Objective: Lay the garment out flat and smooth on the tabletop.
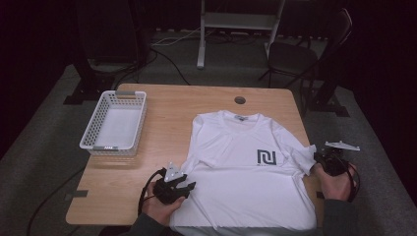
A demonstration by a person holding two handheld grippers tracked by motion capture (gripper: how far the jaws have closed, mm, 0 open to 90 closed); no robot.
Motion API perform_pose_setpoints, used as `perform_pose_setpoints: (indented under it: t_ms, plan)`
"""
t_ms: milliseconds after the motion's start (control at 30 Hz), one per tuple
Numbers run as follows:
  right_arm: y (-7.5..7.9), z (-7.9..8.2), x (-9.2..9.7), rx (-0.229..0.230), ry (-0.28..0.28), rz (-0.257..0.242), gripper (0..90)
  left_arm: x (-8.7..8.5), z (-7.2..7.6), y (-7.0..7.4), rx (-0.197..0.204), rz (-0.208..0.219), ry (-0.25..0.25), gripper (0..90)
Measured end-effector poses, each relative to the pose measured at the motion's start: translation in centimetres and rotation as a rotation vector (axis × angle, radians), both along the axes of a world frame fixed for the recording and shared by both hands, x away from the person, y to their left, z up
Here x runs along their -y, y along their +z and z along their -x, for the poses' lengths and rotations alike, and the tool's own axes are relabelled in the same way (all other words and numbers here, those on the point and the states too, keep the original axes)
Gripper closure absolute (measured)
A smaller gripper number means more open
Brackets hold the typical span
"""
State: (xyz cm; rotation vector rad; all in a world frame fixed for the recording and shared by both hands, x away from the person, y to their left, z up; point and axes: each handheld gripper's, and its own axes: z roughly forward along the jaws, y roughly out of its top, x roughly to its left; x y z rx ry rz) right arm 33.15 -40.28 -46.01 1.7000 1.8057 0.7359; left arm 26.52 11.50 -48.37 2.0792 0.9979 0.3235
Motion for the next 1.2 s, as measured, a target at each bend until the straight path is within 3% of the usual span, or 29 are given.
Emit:
perform_pose_setpoints:
  t_ms: [267, 400, 500, 767, 900, 1200]
  plan:
    - [0.3, 0.3, 0.7, 0.008, -0.024, 0.004, 86.4, 0.0, 0.0, 0.0, -0.003, 0.002, 0.0, 54.9]
    - [1.0, 0.5, 0.7, 0.035, -0.03, 0.008, 78.4, 0.1, 0.0, 0.0, -0.001, -0.001, 0.002, 54.0]
    - [1.7, 0.7, 0.1, 0.051, -0.01, 0.007, 75.1, 0.2, 0.1, 0.0, 0.0, -0.003, 0.001, 53.0]
    - [1.9, 1.4, -2.9, 0.047, 0.107, -0.022, 69.7, 0.3, 0.1, 0.0, 0.004, -0.008, 0.003, 51.9]
    - [1.3, 1.4, -4.7, 0.032, 0.157, -0.018, 66.4, 0.3, 0.1, 0.0, 0.004, -0.007, 0.003, 51.7]
    - [-0.7, 0.6, -6.2, -0.019, 0.178, -0.004, 66.2, 0.3, 0.1, 0.0, 0.004, -0.008, 0.001, 50.8]
